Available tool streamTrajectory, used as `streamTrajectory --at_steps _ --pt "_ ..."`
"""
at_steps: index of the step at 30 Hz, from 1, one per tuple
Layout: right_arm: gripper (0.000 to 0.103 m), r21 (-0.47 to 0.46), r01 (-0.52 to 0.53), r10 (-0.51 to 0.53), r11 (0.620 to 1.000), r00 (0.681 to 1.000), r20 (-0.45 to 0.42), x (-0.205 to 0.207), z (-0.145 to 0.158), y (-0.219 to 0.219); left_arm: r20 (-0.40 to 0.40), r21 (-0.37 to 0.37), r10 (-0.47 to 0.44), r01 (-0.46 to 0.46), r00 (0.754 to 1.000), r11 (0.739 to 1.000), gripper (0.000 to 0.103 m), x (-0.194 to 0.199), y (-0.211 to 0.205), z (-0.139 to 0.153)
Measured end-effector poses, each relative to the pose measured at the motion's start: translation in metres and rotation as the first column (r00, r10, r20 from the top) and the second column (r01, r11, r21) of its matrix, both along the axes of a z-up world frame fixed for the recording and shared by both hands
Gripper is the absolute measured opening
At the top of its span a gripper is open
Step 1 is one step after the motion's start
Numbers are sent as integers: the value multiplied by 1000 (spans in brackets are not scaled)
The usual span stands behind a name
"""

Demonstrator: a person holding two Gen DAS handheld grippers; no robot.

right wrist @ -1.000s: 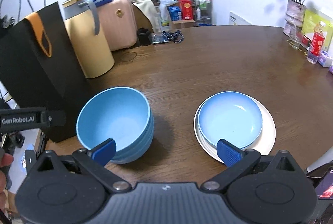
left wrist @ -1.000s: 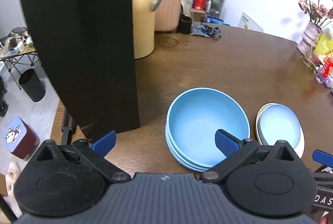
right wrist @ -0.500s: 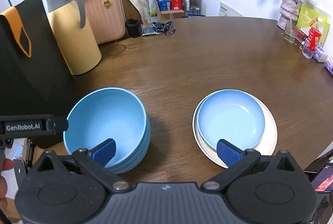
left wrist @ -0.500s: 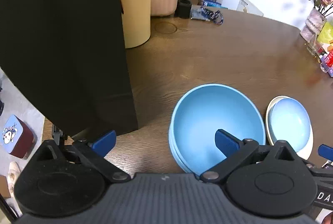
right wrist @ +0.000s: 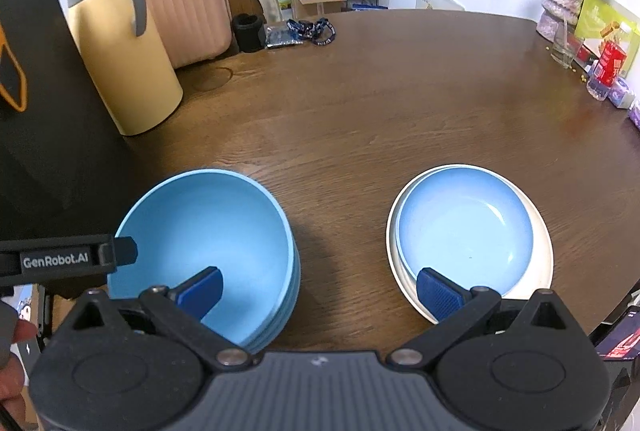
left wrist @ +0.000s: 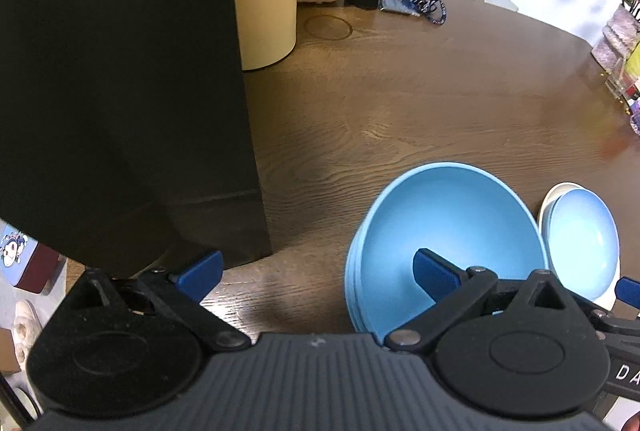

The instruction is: Organize plates and bowls

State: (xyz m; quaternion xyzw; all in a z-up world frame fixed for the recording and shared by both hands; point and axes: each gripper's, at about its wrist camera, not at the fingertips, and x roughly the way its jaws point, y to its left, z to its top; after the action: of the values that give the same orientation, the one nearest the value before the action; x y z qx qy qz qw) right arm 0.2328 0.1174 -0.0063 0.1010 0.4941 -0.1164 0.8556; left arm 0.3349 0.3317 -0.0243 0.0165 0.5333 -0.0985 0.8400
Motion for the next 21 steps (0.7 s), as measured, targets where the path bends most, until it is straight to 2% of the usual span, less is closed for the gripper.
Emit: streamTrajectory --at_steps 21 --pt "103 32 26 -23 999 994 -107 43 -33 3 -93 31 -5 8 996 999 102 31 -8 -30"
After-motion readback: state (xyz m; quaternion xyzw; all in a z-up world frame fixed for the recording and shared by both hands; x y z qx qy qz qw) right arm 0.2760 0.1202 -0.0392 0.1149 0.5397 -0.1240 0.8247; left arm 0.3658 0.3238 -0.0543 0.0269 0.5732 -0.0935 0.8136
